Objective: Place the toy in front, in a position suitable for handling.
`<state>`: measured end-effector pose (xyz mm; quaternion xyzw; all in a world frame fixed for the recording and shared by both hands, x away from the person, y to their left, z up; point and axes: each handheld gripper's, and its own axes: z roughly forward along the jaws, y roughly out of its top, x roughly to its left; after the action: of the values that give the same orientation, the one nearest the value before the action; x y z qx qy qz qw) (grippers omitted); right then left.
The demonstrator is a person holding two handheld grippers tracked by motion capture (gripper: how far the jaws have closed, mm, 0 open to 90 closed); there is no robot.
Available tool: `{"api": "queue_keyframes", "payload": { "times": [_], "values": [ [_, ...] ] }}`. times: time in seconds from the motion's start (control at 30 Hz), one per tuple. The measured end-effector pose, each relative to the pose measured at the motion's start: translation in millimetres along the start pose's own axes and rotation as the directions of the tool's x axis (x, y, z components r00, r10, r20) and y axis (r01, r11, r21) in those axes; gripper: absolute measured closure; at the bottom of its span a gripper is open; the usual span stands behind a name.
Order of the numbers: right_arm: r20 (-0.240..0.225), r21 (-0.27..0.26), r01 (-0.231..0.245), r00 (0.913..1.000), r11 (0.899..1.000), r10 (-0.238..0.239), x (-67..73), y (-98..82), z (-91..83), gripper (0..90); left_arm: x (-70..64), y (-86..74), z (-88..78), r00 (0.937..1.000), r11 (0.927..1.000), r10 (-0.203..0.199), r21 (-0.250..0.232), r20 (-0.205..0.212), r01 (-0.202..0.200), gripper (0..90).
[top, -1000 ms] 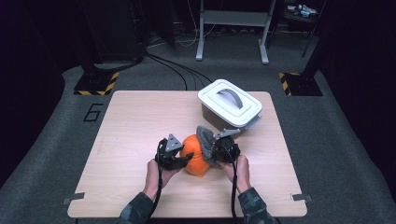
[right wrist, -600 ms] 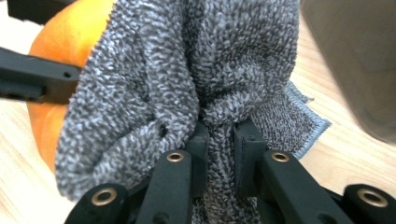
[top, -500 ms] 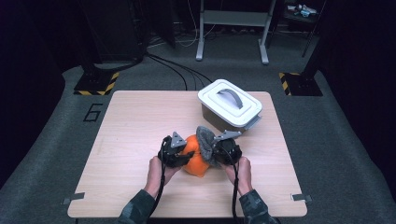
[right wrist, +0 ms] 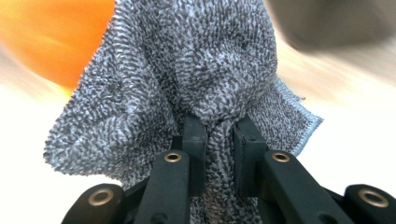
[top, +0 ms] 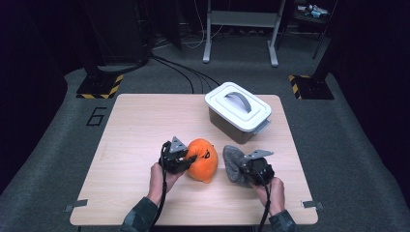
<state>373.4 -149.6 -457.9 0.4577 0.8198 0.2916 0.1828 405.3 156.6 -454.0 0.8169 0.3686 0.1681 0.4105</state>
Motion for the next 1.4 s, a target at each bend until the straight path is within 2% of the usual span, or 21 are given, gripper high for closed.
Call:
{"api": "queue_keyframes", "payload": {
  "times": [0.07, 0.1, 0.2, 0.23, 0.33, 0.43, 0.53, 0.63, 0.7, 0.8, 0.9, 0.93, 0.97, 1.07, 1.13, 1.2, 1.27, 1.4],
  "values": [
    [0.032, 0.006, -0.040, 0.9987, 0.999, 0.039, -13.2, -10.1, -2.0, 77.5, 0.5, -0.8, -0.5, 1.0000, 1.0000, -0.003, -0.004, 0.000, 0.003, 63.8],
    [0.052, 0.019, -0.041, 0.9979, 0.999, 0.040, -20.3, -14.8, -2.4, 77.4, 0.6, -0.9, -0.7, 1.0000, 1.0000, 0.000, -0.002, 0.001, 0.000, 63.8],
    [0.112, 0.042, -0.083, 0.9906, 0.996, 0.078, -42.0, -26.1, -4.3, 77.0, 0.9, -1.0, -0.9, 1.0000, 1.0000, -0.005, -0.003, 0.004, 0.005, 64.0],
    [0.137, 0.048, -0.107, 0.9855, 0.993, 0.100, -48.5, -28.2, -5.3, 76.7, 0.9, -1.0, -0.9, 1.0000, 1.0000, -0.005, -0.002, 0.004, 0.005, 64.1],
    [0.192, 0.050, -0.140, 0.9729, 0.989, 0.128, -71.4, -29.5, -2.9, 75.7, 0.7, -1.0, -1.2, 1.0000, 1.0000, 0.001, 0.001, 0.000, -0.001, 64.1],
    [0.228, 0.076, -0.182, 0.9603, 0.980, 0.161, -92.2, -27.4, 4.9, 74.2, 1.7, -0.9, -1.3, 1.0000, 1.0000, 0.003, 0.007, -0.002, -0.003, 64.1],
    [0.267, 0.079, -0.202, 0.9477, 0.976, 0.175, -105.2, -24.6, 12.7, 73.0, 2.0, -0.9, -1.0, 1.0000, 1.0000, 0.000, 0.007, -0.002, 0.000, 64.1],
    [0.286, 0.090, -0.228, 0.9384, 0.970, 0.194, -114.2, -22.0, 22.5, 70.5, 1.6, -0.9, -1.0, 1.0000, 1.0000, 0.003, 0.007, -0.006, -0.003, 64.0],
    [0.299, 0.092, -0.242, 0.9319, 0.966, 0.205, -119.7, -20.3, 29.1, 66.5, 1.6, -1.0, -1.0, 1.0000, 1.0000, 0.003, 0.006, -0.008, -0.003, 64.1],
    [0.310, 0.093, -0.249, 0.9272, 0.964, 0.210, -125.2, -20.1, 38.9, 53.9, 1.7, -2.3, -0.9, 0.9999, 1.0000, -0.003, -0.001, -0.010, 0.003, 64.1],
    [0.308, 0.080, -0.265, 0.9233, 0.961, 0.229, -128.2, -20.9, 36.8, 31.0, 1.9, -3.3, -1.4, 0.9999, 1.0000, 0.000, 0.000, -0.012, 0.000, 64.1],
    [0.289, 0.072, -0.267, 0.9277, 0.961, 0.236, -129.1, -21.2, 33.1, 25.5, 2.1, -3.4, -1.5, 0.9999, 1.0000, 0.002, 0.001, -0.012, -0.002, 64.1],
    [0.283, 0.054, -0.266, 0.9283, 0.962, 0.241, -128.5, -21.0, 27.7, 21.4, 2.2, -3.5, -1.4, 0.9999, 1.0000, 0.001, 0.000, -0.012, -0.001, 64.2],
    [0.260, -0.015, -0.244, 0.9356, 0.970, 0.239, -122.3, -18.5, 5.7, 14.3, 3.6, -3.5, -1.2, 1.0000, 1.0000, -0.004, 0.002, -0.007, 0.004, 64.2],
    [0.225, -0.061, -0.225, 0.9460, 0.972, 0.233, -113.3, -18.1, -10.4, 9.8, 3.5, -3.5, -1.2, 1.0000, 1.0000, -0.004, 0.003, -0.007, 0.004, 64.2],
    [0.179, -0.084, -0.210, 0.9585, 0.974, 0.222, -102.6, -20.7, -21.4, 5.3, 3.7, -3.0, -1.3, 1.0000, 1.0000, -0.001, 0.005, -0.006, 0.001, 64.2],
    [0.141, -0.096, -0.193, 0.9685, 0.976, 0.205, -89.9, -26.5, -23.7, 1.8, 2.8, -2.9, -0.9, 0.9999, 1.0000, -0.001, -0.001, -0.011, 0.001, 64.2],
    [0.091, -0.085, -0.157, 0.9822, 0.984, 0.165, -61.7, -45.2, -9.3, 0.0, 2.1, -3.1, -2.1, 1.0000, 0.9999, -0.003, -0.012, -0.003, 0.003, 66.2]
  ]
}}
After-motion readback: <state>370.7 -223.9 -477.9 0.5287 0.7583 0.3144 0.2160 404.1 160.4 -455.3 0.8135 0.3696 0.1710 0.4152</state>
